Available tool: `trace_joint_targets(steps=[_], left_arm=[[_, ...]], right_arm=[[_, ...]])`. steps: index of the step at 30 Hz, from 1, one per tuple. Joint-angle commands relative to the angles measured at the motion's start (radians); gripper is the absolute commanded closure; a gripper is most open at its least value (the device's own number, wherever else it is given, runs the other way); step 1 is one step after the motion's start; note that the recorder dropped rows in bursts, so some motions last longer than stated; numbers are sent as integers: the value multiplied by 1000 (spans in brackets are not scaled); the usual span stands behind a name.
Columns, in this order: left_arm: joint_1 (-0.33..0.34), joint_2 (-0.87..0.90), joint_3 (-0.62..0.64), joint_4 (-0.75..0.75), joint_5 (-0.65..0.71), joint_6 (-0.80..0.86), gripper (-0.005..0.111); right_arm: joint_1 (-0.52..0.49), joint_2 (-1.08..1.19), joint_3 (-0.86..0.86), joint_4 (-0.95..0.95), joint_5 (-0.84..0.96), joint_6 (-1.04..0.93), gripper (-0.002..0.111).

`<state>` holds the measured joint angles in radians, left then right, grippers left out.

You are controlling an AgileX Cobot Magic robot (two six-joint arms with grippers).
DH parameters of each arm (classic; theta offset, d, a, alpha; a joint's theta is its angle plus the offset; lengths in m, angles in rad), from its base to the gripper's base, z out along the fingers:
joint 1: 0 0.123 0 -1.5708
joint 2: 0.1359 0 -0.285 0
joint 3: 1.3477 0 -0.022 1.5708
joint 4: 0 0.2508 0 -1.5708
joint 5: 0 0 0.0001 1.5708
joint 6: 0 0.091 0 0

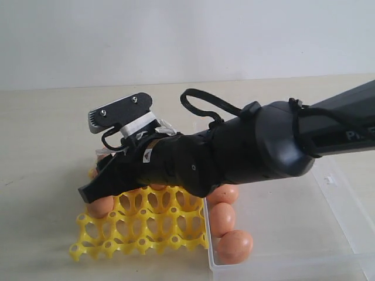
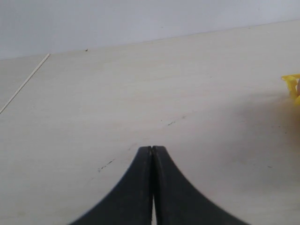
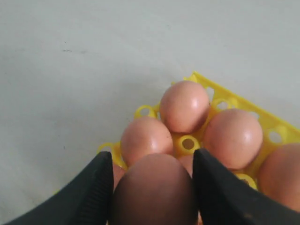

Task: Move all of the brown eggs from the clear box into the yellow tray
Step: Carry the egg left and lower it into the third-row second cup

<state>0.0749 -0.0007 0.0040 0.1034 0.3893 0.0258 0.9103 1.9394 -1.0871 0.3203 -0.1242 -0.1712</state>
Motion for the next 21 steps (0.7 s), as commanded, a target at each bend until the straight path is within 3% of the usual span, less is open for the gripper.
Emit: trace_joint_targets(steps=[1, 21], left_arm=[[-5, 1, -4, 0, -9, -3, 107], [-5, 1, -4, 0, -9, -3, 107]], right_arm=[[2, 5, -29, -7, 5, -10, 108], [15, 63, -29, -5, -51, 26, 108]])
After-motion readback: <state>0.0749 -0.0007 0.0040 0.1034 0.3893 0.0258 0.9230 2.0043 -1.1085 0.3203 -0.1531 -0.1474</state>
